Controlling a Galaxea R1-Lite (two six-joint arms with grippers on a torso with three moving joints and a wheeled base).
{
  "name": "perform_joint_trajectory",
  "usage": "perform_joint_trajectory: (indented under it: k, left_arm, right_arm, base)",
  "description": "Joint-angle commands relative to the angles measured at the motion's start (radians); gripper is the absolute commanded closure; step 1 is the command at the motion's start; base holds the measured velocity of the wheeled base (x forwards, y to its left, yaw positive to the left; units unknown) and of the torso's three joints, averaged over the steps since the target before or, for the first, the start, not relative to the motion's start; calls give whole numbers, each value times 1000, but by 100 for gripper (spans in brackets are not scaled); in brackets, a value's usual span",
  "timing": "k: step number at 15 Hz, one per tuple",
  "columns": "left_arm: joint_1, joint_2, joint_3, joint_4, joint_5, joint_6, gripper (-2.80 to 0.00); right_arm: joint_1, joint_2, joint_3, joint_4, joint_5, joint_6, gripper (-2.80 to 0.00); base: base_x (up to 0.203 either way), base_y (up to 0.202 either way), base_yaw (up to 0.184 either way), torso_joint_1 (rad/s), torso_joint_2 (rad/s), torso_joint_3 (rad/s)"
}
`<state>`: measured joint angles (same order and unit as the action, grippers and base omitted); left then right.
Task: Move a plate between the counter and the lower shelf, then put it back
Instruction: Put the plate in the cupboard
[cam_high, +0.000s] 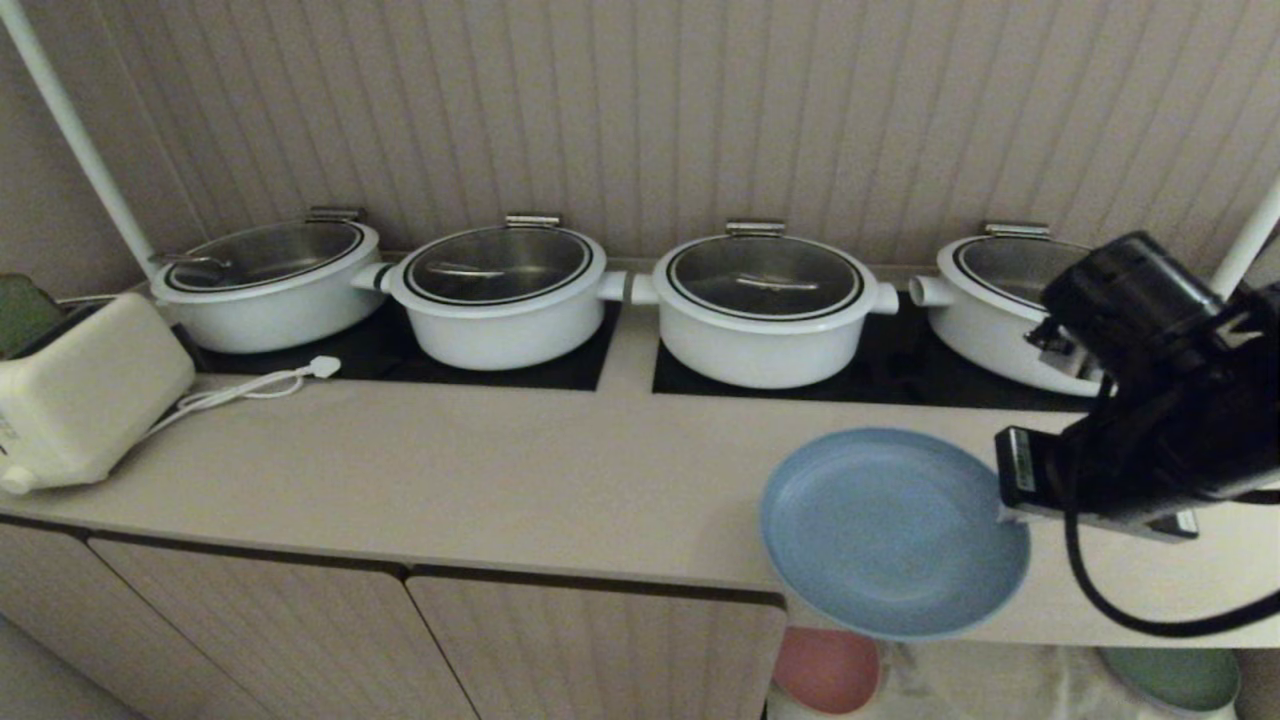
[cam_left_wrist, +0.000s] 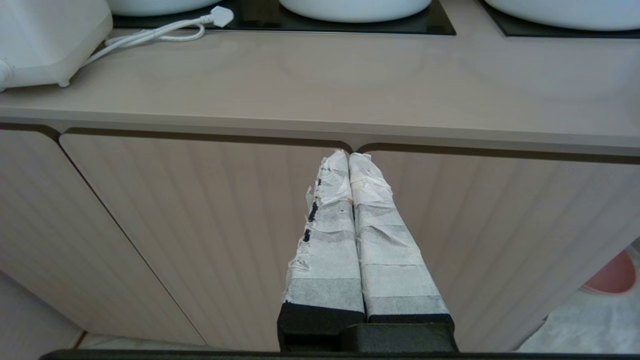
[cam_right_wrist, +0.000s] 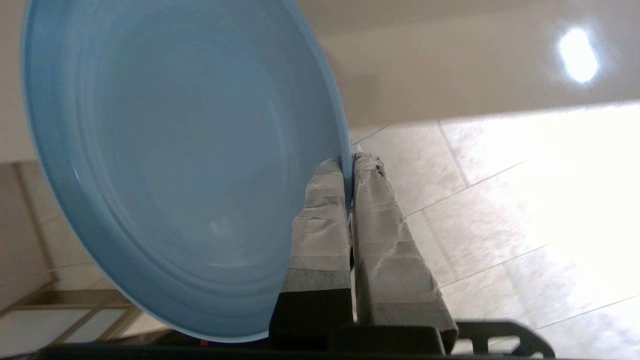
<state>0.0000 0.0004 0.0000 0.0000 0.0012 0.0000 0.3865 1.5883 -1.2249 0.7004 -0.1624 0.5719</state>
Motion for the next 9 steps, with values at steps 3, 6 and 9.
perform_joint_trajectory:
  k: [3,6,9]
  left_arm:
    - [0,0,0,0,0,0,0]
    - [0,0,0,0,0,0,0]
    - [0,0,0,0,0,0,0]
  right_arm:
    - [-72,-178,129,3,50,2,0]
    - [-144,-283,245,2,58,2,0]
    - [-186,-374,341,2,60,2,0]
  base:
    - [0,0,0,0,0,0]
    - [0,0,0,0,0,0]
    - [0,0,0,0,0,0]
